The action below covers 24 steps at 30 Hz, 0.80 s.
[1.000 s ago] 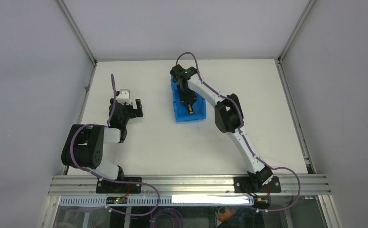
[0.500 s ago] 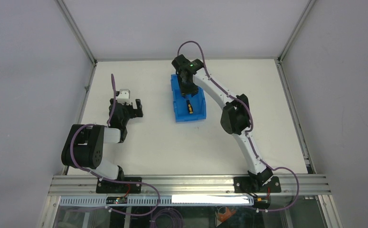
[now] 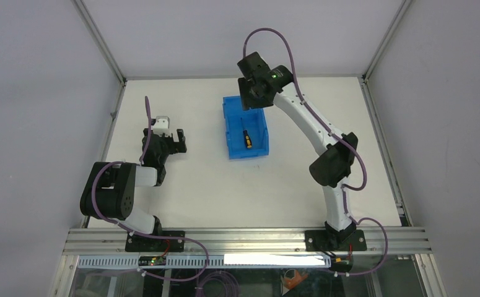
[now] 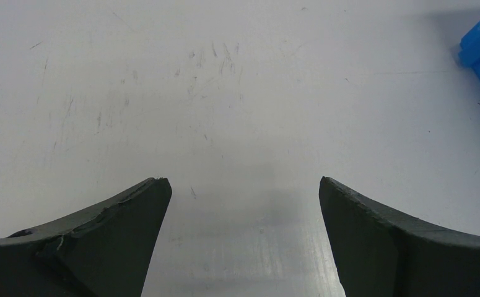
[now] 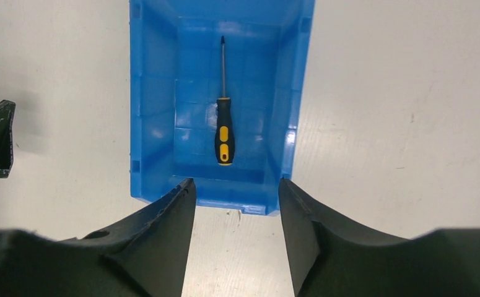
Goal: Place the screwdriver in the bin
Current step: Reset both arms
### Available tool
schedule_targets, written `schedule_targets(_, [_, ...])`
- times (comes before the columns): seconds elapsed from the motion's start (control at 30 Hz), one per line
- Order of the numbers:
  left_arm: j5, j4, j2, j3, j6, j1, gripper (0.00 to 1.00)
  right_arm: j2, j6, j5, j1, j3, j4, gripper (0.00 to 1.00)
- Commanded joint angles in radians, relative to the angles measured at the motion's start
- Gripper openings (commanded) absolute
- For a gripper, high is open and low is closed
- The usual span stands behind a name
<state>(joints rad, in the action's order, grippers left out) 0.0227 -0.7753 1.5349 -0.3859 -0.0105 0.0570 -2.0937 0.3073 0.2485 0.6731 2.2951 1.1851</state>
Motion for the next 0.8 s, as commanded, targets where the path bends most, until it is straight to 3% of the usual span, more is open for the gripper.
schedule_targets(0.0, [-0.021, -0.025, -0.029, 0.002, 0.007, -0.010, 0.99, 0.141, -0.041, 0.078, -0.006, -0.058, -0.064, 0.56])
schedule_targets(0.4, [-0.021, -0.025, -0.029, 0.002, 0.009, -0.011, 0.99, 0.444, -0.089, 0.082, -0.167, -0.387, -0.224, 0.67])
schedule_targets(0.77, [-0.021, -0.025, -0.029, 0.002, 0.009, -0.009, 0.99, 0.619, -0.125, 0.046, -0.367, -0.677, -0.407, 0.99])
